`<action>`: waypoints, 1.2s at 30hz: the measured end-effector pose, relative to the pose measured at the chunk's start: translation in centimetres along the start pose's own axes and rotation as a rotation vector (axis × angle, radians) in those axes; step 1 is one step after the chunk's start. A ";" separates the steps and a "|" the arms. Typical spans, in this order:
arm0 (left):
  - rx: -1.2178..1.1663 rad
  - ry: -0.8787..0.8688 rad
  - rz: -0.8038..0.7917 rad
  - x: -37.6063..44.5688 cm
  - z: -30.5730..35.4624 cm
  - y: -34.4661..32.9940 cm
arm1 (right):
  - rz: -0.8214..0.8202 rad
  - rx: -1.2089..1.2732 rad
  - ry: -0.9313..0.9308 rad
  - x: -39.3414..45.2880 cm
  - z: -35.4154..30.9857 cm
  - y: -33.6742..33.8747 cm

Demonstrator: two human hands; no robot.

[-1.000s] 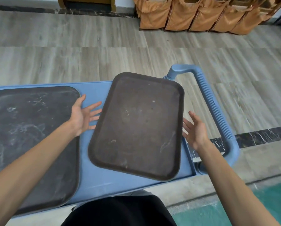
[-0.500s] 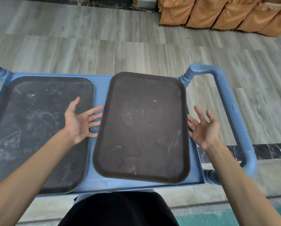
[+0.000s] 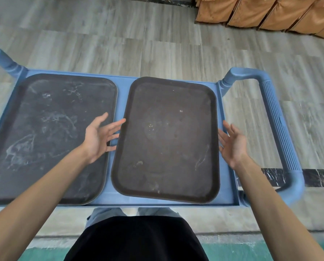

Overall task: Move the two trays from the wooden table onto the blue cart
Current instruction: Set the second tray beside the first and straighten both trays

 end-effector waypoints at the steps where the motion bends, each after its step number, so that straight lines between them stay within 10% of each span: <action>1: 0.132 -0.047 0.001 -0.4 -0.3 -0.3 | 0.062 -0.121 0.050 -0.3 0.3 -0.4; 4: 0.880 -0.326 -0.090 -2.4 -2.3 -1.6 | 0.399 -0.655 0.346 -1.9 2.5 -1.6; 7: 1.228 -0.631 -0.346 -6.7 -5.5 -3.9 | 0.347 -0.983 0.592 -4.6 7.7 -4.0; 14: 1.261 -0.674 -0.358 -13.3 -12.7 -4.3 | 0.084 -1.249 0.774 -9.9 20.7 -7.3; 36: 1.311 -0.885 -0.124 -15.8 -15.7 -6.5 | 0.306 -1.156 0.902 -9.8 24.1 -6.2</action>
Point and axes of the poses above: each hand's wrist, its own x-axis towards the middle knuckle, its own y-axis out of the back of the hand, z = x × y, the point moved 2 cm from there along x, towards the middle knuckle, and after that the axes turned 15 degrees about -y, right-handed, at the moved point
